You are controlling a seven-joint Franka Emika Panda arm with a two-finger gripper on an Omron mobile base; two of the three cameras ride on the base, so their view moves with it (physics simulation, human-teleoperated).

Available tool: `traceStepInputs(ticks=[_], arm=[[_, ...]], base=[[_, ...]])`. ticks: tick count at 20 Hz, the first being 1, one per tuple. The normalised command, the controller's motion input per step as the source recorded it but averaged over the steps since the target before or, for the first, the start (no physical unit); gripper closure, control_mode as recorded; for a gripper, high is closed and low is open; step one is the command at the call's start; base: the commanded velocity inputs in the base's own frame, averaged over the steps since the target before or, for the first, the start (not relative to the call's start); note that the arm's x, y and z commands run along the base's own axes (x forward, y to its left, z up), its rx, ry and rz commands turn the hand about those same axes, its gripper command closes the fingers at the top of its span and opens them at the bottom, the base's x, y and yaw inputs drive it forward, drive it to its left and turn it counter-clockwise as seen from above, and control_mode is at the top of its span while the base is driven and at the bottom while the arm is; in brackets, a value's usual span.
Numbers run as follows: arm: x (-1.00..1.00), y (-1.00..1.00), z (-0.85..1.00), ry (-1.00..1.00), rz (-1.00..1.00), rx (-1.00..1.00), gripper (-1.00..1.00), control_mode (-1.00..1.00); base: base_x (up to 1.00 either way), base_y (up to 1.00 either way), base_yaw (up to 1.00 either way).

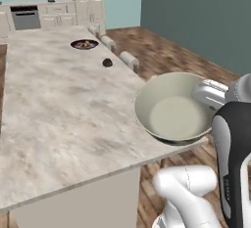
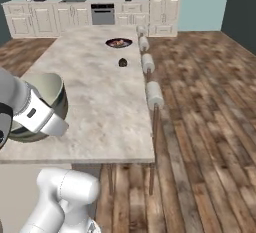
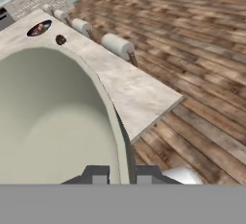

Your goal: Take the smaller bowl and place it next to the appetizer plate on the dining counter , and place the larger bowl next to the plate with cooked food.

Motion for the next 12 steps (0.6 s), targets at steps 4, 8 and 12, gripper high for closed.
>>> traceStepInputs(ticks=[4, 8, 12], arm=[[0.0, 0.0, 0.0, 0.0, 0.0, 0.0, 1.0, 1.0], [0.0, 0.0, 0.0, 0.0, 0.0, 0.0, 1.0, 1.0], [0.0, 0.0, 0.0, 0.0, 0.0, 0.0, 1.0, 1.0]], base=[[0.13, -1.0, -0.02], [0.34, -1.0, -0.02], [0.47, -1.0, -0.03]])
